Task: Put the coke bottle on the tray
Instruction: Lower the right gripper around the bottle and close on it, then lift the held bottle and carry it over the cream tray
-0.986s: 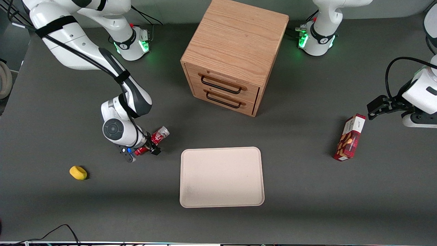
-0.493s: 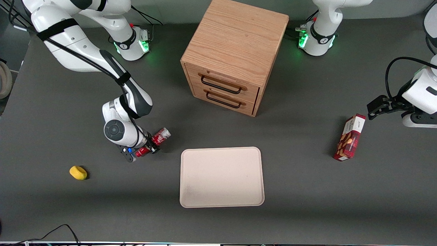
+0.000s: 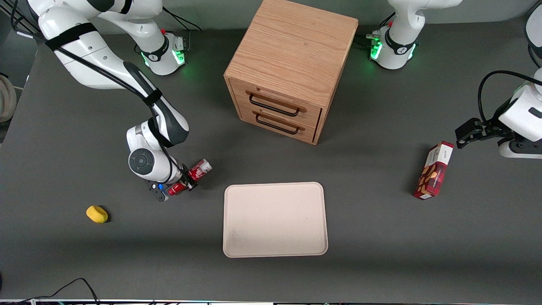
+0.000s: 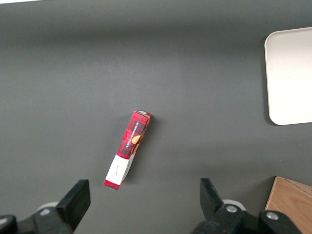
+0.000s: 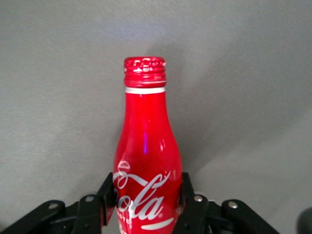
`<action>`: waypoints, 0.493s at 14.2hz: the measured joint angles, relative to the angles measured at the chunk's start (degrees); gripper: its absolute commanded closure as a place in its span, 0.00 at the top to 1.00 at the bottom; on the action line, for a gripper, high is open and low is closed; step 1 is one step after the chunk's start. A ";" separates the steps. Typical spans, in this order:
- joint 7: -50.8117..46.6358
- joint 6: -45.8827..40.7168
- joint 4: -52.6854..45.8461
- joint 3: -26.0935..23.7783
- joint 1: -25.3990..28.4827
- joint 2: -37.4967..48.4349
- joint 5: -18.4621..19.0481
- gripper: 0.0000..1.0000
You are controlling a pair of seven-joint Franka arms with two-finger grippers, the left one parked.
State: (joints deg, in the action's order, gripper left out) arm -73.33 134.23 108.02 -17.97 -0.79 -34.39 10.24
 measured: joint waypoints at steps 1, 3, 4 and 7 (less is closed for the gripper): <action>0.58 -0.12 -0.67 -0.16 0.02 0.18 0.11 0.00; 2.71 -1.78 -3.08 -0.54 0.08 0.98 0.19 0.06; 4.07 -3.64 -4.97 -0.73 0.13 1.50 0.20 0.10; 7.33 -9.48 -11.70 -1.48 0.17 3.07 0.20 0.09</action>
State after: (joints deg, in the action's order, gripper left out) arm -66.00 124.75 96.32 -19.46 -0.61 -31.32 10.43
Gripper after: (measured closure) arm 0.449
